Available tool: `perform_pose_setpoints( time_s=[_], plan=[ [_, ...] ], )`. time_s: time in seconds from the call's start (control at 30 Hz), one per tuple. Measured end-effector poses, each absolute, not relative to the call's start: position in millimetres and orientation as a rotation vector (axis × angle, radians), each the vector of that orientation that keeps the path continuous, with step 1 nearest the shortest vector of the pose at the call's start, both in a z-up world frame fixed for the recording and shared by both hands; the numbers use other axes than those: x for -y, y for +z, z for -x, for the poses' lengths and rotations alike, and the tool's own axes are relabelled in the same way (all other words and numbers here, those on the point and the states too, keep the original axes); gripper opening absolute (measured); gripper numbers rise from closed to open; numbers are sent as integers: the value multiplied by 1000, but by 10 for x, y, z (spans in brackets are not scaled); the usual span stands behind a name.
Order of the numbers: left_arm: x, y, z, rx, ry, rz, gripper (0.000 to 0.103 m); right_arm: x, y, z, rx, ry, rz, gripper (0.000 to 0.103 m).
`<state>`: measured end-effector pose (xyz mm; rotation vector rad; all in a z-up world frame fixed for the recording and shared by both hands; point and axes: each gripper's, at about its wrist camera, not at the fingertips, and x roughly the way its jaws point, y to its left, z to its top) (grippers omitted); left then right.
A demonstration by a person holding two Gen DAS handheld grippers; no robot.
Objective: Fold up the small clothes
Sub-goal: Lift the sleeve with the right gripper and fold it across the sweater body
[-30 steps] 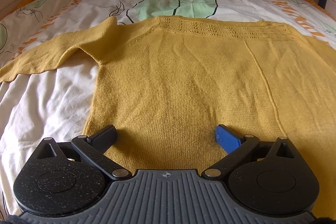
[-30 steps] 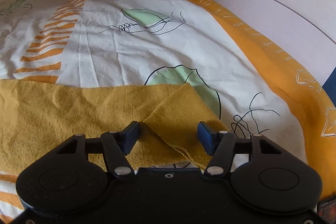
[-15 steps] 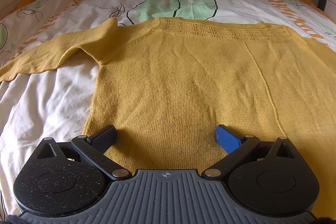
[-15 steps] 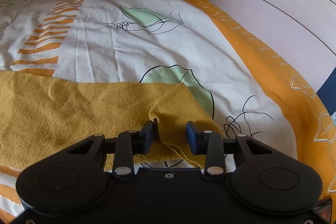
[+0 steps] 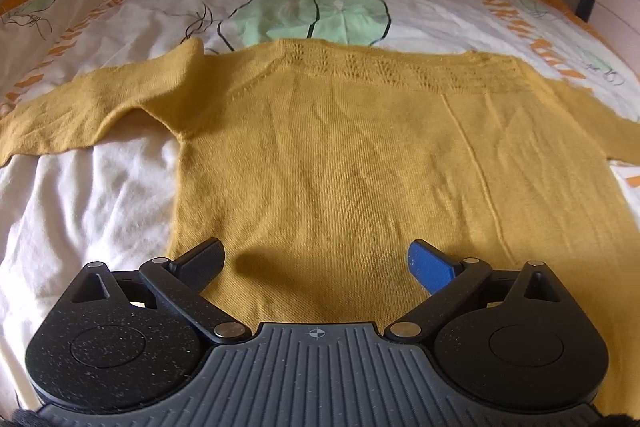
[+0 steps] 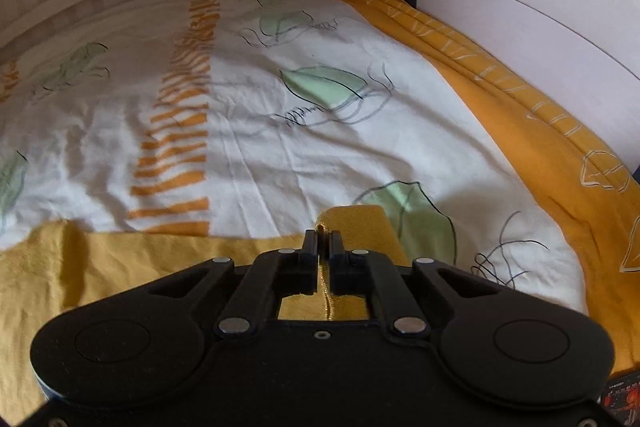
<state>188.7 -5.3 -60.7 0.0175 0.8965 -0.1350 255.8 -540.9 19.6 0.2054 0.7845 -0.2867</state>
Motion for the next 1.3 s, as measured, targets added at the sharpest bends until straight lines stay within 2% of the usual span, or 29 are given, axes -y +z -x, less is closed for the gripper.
perform_pose_setpoints(
  time_s=[0.3, 0.53, 0.8, 1.13, 1.3],
  plan=[
    [-281, -367, -1994, -805, -185, -24, 100, 4400, 1072, -2764, -729, 1, -337, 10],
    [-553, -386, -2034, -809, -146, 50, 100, 3263, 1308, -3009, -724, 271, -335, 10],
    [-673, -319, -2029, -801, -140, 94, 100, 2033, 998, -3337, -794, 520, -304, 10],
    [-664, -360, -2032, -827, -160, 102, 100, 1019, 358, -3472, -880, 639, -255, 7],
    [-692, -407, -2045, -838, -160, 121, 100, 976, 251, -3430, -832, 626, -245, 17]
  ],
)
